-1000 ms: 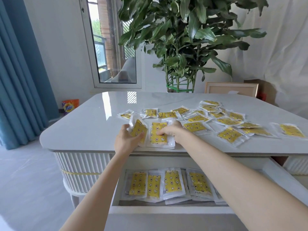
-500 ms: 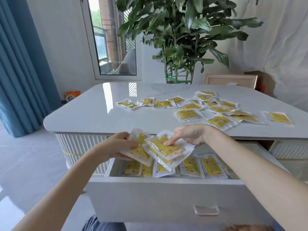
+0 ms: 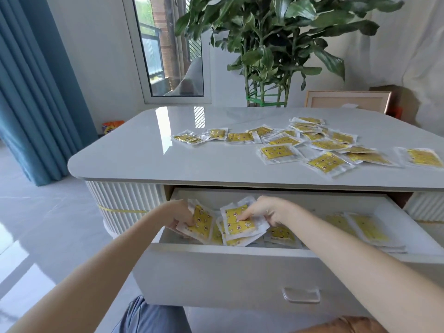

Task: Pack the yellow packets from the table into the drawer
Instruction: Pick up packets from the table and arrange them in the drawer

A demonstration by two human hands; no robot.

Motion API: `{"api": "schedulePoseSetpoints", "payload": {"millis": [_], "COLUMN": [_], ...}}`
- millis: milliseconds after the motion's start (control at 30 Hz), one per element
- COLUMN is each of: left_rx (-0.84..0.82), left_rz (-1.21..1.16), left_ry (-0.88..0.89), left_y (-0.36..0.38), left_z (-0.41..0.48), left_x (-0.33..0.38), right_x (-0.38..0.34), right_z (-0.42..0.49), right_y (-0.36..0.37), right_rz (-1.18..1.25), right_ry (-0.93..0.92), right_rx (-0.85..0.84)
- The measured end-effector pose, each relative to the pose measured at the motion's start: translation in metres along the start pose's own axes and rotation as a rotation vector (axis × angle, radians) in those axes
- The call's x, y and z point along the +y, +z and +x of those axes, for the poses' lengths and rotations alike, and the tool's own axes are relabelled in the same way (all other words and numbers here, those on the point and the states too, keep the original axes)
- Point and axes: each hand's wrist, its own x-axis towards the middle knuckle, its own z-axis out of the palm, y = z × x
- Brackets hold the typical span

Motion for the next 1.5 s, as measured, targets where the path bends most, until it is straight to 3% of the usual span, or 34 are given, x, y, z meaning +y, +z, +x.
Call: {"api": "schedulePoseSetpoints", "payload": {"millis": [167,300,400,467,600,733,867,1033,1200,1300,1500], "left_rx": [0.217,0.351,0.329,0.207,0.006,0.007,0.005,0.012,0.031,0.088,0.228], "left_rz": [0.468,0.926,1.149,1.231,1.325,1.352,1.324,1.316,1.262,1.266,1.253], "left_ry": [-0.048,0.080,0.214,0.261,0.210,0.193,0.207,0.210,0.236,0.296,0.345], "left_y": [0.011,0.017,0.019,0.020,0.024,0.017,0.010,0.012,0.010,0.003,-0.017], "left_z": [0.020,0.031,0.026,0.026,0.043,0.058,0.064,0.062,0.056,0.048,0.036], "left_x": [0.005,-0.002,0.003,0.008,0.009,0.001,-0.007,-0.006,-0.005,-0.007,-0.018], "right_x": [0.000,0.001,0.004,0.006,0.009,0.005,0.001,0.008,0.009,0.005,-0.007], "right_z": [0.019,0.036,0.048,0.054,0.059,0.063,0.076,0.085,0.066,0.061,0.050], "right_y": [0.010,0.012,0.006,0.000,-0.004,0.005,0.024,0.023,0.017,0.016,0.021], "right_rz": [0.085,0.074,0.059,0.079,0.180,0.293,0.251,-0.385,-0.884,-0.775,-0.069], "right_ry": [-0.010,0.017,0.059,0.095,0.133,0.157,0.135,-0.068,-0.256,-0.201,-0.144], "right_rx": [0.047,0.034,0.014,0.004,-0.003,-0.027,0.078,0.383,0.542,0.453,0.134]}}
